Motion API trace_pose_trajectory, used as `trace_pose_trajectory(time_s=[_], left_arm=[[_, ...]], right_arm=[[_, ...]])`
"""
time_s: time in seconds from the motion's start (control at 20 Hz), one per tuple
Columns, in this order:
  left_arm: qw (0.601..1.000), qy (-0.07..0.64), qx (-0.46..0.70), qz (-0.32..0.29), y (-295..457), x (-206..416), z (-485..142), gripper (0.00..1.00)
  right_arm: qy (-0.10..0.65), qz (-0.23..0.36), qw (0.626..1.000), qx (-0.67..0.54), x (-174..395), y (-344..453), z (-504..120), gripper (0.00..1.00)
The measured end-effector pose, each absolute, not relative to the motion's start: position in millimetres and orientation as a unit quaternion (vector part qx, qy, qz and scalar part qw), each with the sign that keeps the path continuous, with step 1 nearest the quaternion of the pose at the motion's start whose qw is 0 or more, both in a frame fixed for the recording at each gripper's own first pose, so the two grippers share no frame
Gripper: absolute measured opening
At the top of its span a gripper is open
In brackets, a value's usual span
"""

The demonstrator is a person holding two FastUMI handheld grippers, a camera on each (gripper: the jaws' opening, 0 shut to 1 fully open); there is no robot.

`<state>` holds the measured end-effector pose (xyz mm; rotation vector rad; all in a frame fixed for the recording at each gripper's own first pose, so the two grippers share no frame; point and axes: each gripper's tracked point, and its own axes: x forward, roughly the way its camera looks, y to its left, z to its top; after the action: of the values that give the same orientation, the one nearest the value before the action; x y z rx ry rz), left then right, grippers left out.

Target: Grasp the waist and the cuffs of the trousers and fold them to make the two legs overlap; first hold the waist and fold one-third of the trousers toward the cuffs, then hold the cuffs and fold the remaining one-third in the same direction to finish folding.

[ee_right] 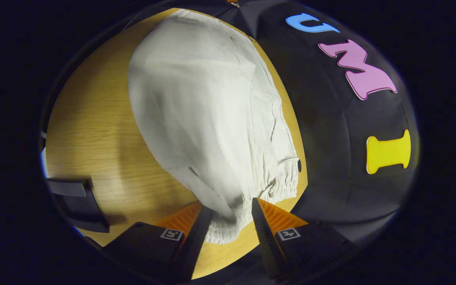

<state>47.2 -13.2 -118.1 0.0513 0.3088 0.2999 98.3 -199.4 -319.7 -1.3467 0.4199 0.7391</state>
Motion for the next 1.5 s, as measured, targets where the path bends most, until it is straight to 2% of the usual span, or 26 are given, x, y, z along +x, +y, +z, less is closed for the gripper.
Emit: trace_pose_trajectory(time_s=[0.05, 0.15, 0.2, 0.25, 0.3, 0.45, 0.6, 0.7, 1.0, 1.4, 1.5], left_arm=[[0.976, 0.154, 0.023, 0.154, -9, 46, -119, 0.97], [0.973, 0.153, 0.012, 0.172, 4, 39, -119, 0.98], [0.972, 0.157, 0.006, 0.176, 9, 36, -122, 0.97], [0.970, 0.162, 0.004, 0.180, 16, 34, -124, 0.97], [0.968, 0.166, 0.009, 0.188, 29, 28, -126, 0.97], [0.965, 0.181, 0.041, 0.187, 68, 11, -136, 0.97], [0.955, 0.177, 0.123, 0.205, 129, -7, -145, 0.96], [0.939, 0.204, 0.203, 0.189, 165, -18, -164, 0.96], [0.870, 0.270, 0.407, 0.072, 241, -37, -248, 0.96], [0.833, 0.328, 0.446, -0.004, 306, -50, -303, 0.96], [0.823, 0.330, 0.459, -0.051, 306, -38, -308, 0.97]], right_arm=[[0.199, 0.339, 0.693, -0.604, 95, -199, -324, 0.70], [0.224, 0.353, 0.682, -0.600, 92, -197, -332, 0.42], [0.239, 0.354, 0.674, -0.602, 89, -197, -333, 0.32], [0.250, 0.355, 0.670, -0.602, 91, -197, -334, 0.27], [0.272, 0.353, 0.666, -0.598, 93, -197, -336, 0.16], [0.356, 0.367, 0.659, -0.552, 88, -192, -338, 0.05], [0.383, 0.363, 0.646, -0.552, 88, -191, -335, 0.06], [0.376, 0.357, 0.633, -0.575, 87, -192, -335, 0.05], [0.394, 0.334, 0.614, -0.597, 88, -193, -336, 0.05], [0.394, 0.308, 0.593, -0.631, 87, -192, -336, 0.05], [0.395, 0.307, 0.592, -0.632, 87, -192, -337, 0.05]])
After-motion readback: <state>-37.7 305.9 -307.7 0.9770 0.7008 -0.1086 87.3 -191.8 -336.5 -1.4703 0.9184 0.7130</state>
